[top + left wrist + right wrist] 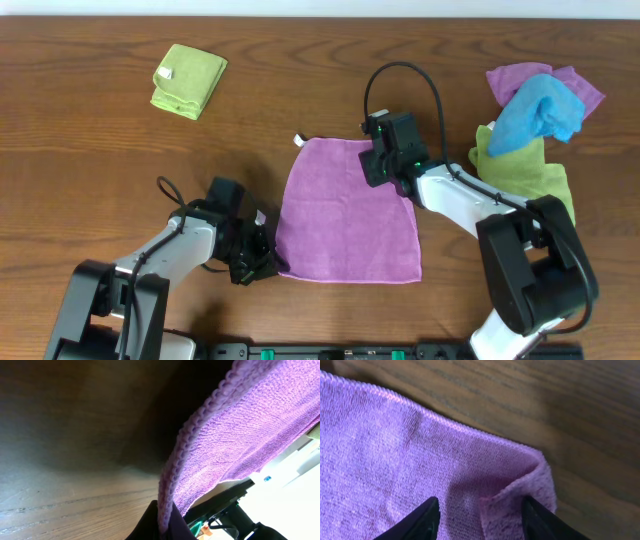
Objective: Fold the cloth
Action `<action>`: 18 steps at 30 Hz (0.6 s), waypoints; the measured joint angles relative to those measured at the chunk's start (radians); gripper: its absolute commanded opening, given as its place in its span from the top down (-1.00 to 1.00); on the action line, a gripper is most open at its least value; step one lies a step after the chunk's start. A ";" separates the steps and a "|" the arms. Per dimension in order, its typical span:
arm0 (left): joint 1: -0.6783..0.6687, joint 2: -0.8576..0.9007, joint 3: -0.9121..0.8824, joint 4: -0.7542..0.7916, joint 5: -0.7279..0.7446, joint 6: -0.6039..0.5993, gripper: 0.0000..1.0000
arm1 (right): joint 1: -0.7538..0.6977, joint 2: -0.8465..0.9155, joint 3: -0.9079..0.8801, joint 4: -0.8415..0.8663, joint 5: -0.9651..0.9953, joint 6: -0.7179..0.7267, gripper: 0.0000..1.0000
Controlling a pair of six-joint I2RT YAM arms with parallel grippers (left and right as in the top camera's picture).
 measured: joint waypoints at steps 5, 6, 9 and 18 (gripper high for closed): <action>0.000 0.000 0.000 0.000 0.001 0.000 0.88 | 0.000 0.000 0.000 0.010 0.011 0.002 0.32; 0.000 0.000 0.000 0.000 0.001 0.000 0.88 | 0.000 0.000 0.000 0.011 0.014 0.001 0.41; 0.000 0.000 0.000 0.000 0.001 0.000 0.88 | 0.000 0.000 0.000 0.015 0.045 0.015 0.60; 0.000 0.000 0.000 0.000 0.008 0.000 0.88 | 0.000 0.000 0.000 0.006 0.131 0.036 0.98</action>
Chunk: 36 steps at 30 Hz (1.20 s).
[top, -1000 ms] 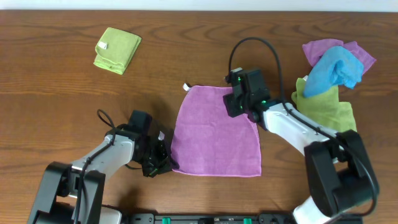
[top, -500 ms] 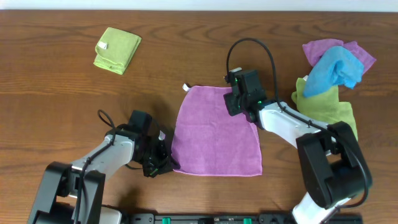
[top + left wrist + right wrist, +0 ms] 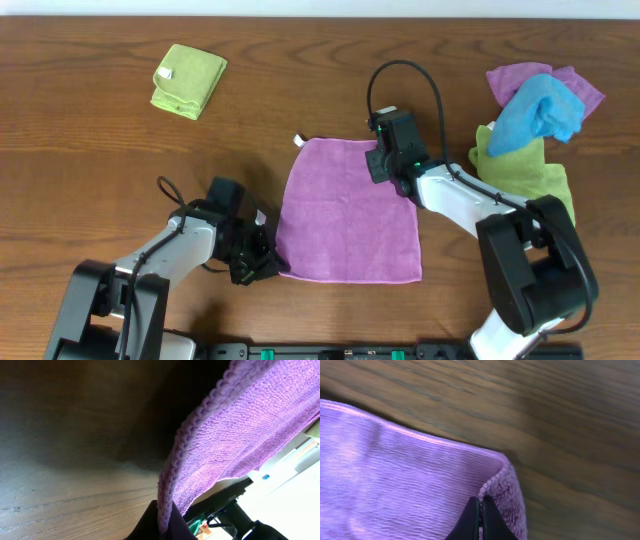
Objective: Fold the cloth
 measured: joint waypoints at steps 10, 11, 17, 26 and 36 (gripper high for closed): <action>0.000 0.000 0.000 0.000 0.008 0.000 0.88 | -0.074 0.000 0.000 -0.028 0.198 0.012 0.65; 0.000 0.000 0.000 0.000 0.008 0.000 0.88 | -0.082 0.000 0.000 -0.028 0.214 0.010 0.59; 0.000 0.000 0.000 0.000 0.011 0.000 0.88 | -0.117 0.000 0.000 -0.033 0.265 0.013 -0.14; 0.000 0.000 0.000 0.000 0.024 0.000 0.88 | -0.117 -0.062 0.007 -0.173 0.294 0.029 -0.24; 0.000 0.000 0.000 0.001 0.035 0.000 0.88 | -0.185 -0.379 0.038 -0.757 -0.046 0.183 -0.47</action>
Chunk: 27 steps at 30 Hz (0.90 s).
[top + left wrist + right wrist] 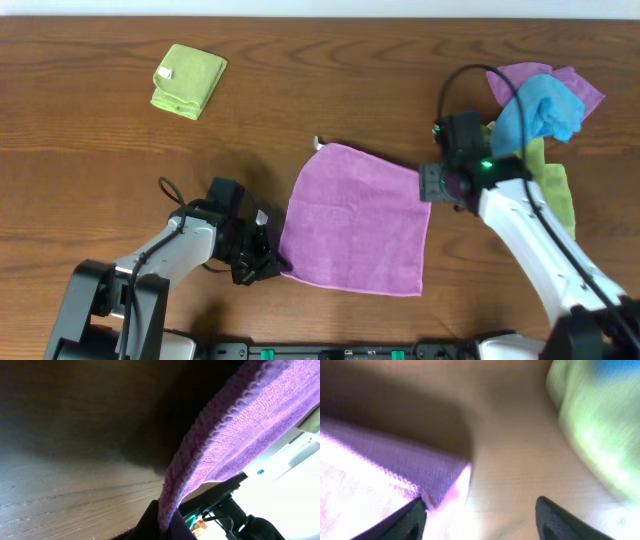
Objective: Fold the cloth
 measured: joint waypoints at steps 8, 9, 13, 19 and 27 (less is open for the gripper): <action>0.000 0.000 0.000 0.023 0.002 0.000 0.88 | -0.064 -0.003 -0.004 -0.002 -0.143 0.060 -0.47; 0.000 0.000 0.000 0.022 0.002 0.000 0.88 | -0.072 -0.003 -0.005 0.065 -0.127 0.063 -0.47; 0.000 0.000 0.000 0.023 0.002 0.000 0.88 | -0.097 -0.002 -0.006 0.331 -0.024 0.049 -0.47; 0.000 0.000 0.000 0.024 0.007 0.000 0.88 | -0.099 -0.003 -0.004 0.571 0.071 -0.041 -0.49; 0.000 0.000 0.000 0.024 0.016 0.000 0.88 | -0.099 -0.006 0.008 0.166 -0.044 -0.039 -0.83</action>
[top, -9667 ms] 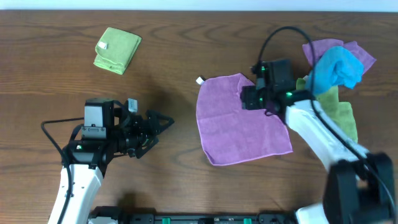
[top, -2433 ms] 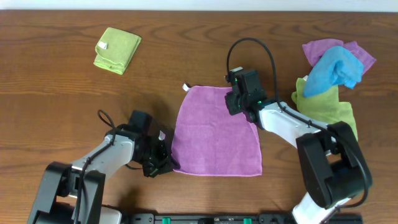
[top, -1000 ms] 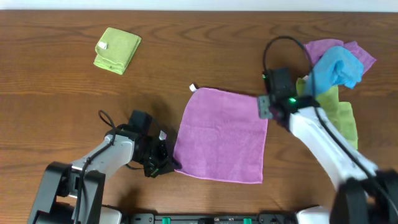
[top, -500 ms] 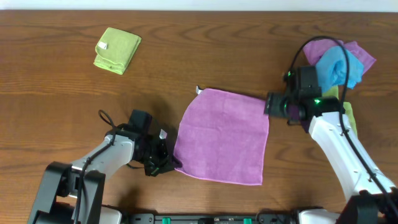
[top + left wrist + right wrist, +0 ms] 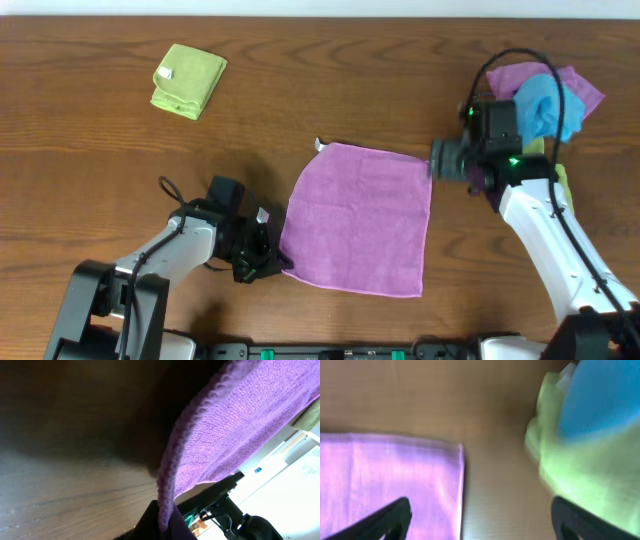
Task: Fold the cloth
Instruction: 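Move the right gripper to the purple cloth's bottom-right corner and grasp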
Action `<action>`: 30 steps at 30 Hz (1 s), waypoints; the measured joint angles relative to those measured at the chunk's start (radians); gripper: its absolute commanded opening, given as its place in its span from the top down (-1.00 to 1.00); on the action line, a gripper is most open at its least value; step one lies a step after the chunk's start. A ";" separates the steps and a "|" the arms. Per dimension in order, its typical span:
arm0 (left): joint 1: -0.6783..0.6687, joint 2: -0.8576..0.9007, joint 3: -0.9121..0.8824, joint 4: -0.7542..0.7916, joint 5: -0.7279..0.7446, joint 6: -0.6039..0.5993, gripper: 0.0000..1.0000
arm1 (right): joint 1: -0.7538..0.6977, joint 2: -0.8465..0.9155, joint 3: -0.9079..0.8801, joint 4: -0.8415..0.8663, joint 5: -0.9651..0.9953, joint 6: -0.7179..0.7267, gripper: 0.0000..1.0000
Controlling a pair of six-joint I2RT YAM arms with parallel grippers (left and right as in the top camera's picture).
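Observation:
The purple cloth (image 5: 360, 220) lies spread flat on the wooden table (image 5: 100, 180). My left gripper (image 5: 265, 262) is shut on its near left corner. In the left wrist view the cloth's hemmed edge (image 5: 172, 470) runs down into the shut left gripper (image 5: 165, 517). My right gripper (image 5: 438, 160) stands open just right of the cloth's far right corner, not touching it. In the right wrist view the right gripper (image 5: 480, 520) has its fingers (image 5: 390, 517) wide apart, with the cloth's corner (image 5: 420, 470) flat at the left and bare table between the fingers.
A folded green cloth (image 5: 188, 79) lies at the far left. At the far right sits a pile of a purple cloth (image 5: 585, 88), a blue cloth (image 5: 545, 108) and a green cloth (image 5: 558, 190), close behind my right gripper.
My right gripper has moved back and to the right, off the cloth's far right corner. That corner now lies flat, and the far edge looks straighter. The left gripper still holds its corner.
My right gripper stood open around the bunched far right corner, then shut on it. Later that corner lay further right with the cloth spread wider and the fingers apart. Now the right gripper is clear of the cloth. The left gripper held the near left corner throughout.

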 measured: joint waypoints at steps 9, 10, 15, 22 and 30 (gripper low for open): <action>0.000 0.000 0.000 0.025 0.006 0.000 0.88 | -0.073 -0.058 -0.010 -0.475 -0.283 0.049 -0.86; 0.000 0.000 0.000 0.026 0.006 0.000 0.88 | -0.087 -0.060 -0.029 -0.475 -0.313 0.046 -0.86; 0.000 0.000 0.000 0.028 0.009 0.000 0.88 | -0.143 -0.069 -0.240 -0.407 -0.470 0.032 -0.82; 0.000 0.000 0.000 0.028 0.009 -0.003 0.88 | -0.153 -0.070 -0.455 -0.238 -0.644 0.042 -0.64; 0.000 0.000 0.000 0.032 0.010 -0.011 0.88 | -0.153 -0.078 -0.550 -0.088 -0.738 0.117 -0.19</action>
